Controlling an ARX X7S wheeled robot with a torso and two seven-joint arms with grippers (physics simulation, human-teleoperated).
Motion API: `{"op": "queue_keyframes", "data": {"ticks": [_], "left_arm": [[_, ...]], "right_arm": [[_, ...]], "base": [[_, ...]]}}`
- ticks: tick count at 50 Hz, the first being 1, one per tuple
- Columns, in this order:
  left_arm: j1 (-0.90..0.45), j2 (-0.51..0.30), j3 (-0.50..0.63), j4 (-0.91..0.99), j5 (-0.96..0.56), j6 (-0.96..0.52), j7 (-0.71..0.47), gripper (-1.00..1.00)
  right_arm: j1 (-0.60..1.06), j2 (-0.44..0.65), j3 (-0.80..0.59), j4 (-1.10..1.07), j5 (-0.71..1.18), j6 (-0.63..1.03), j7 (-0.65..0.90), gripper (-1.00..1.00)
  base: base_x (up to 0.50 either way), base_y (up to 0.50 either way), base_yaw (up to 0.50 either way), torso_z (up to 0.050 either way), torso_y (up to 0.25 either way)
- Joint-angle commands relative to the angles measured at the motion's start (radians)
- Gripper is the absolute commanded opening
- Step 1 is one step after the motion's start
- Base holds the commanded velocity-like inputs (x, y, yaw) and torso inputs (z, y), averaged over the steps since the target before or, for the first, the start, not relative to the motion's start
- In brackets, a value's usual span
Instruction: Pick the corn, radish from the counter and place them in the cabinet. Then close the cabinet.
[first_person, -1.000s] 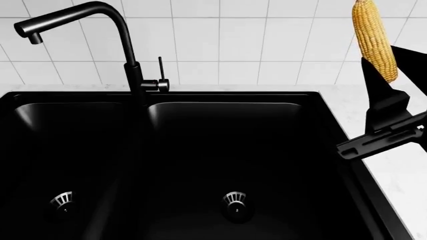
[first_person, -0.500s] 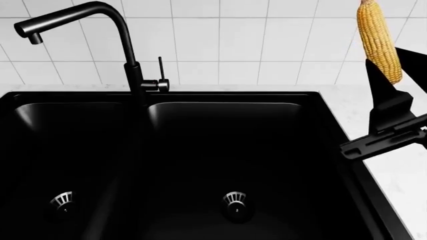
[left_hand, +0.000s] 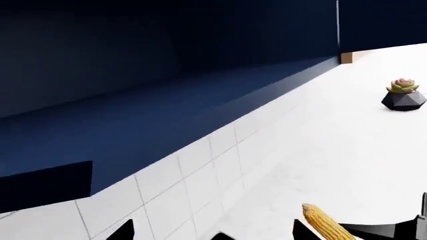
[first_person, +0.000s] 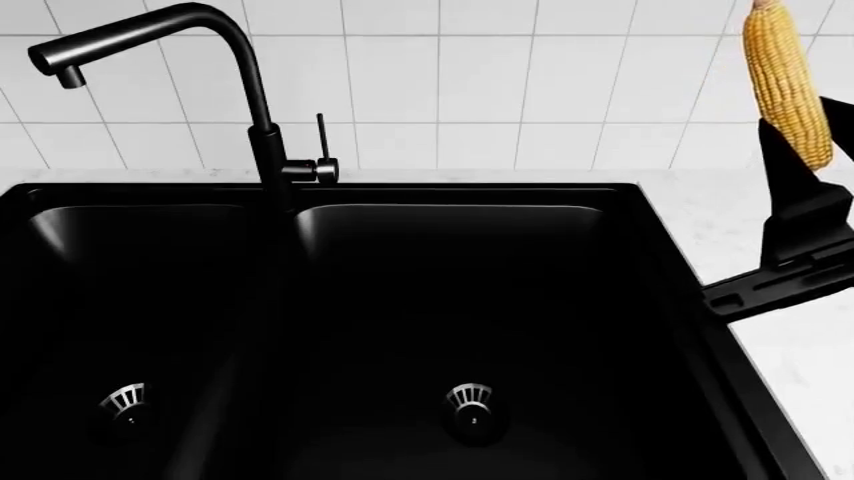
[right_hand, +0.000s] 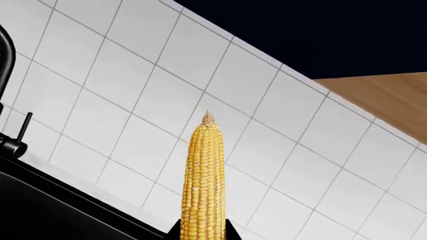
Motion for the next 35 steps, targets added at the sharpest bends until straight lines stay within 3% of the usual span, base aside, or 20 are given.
{"op": "queue_keyframes", "data": {"ticks": [1,23,35], "left_arm": [[0.172,-0.07,-0.022,0.179,-0.165,0.096,-0.207,1.0],[0.396,-0.15,-0.01,0.495,-0.338,0.218,-0.408,1.0],[0.462,-0.214,-0.038,0.555,-0.304,0.24,-0.455,1.0]], "right_arm": [[-0.019,0.006,0.031,-0.025,-0.049,-0.018,-0.01,-1.0],[-0.061,0.002,0.072,-0.068,-0.088,-0.062,-0.009,-1.0],[-0.056,-0.087,0.054,-0.087,-0.077,-0.105,0.072,-1.0]], "base": [[0.0,0.0,0.0,0.0,0.0],[0.0,0.0,0.0,0.0,0.0],[0.0,0.0,0.0,0.0,0.001]]}}
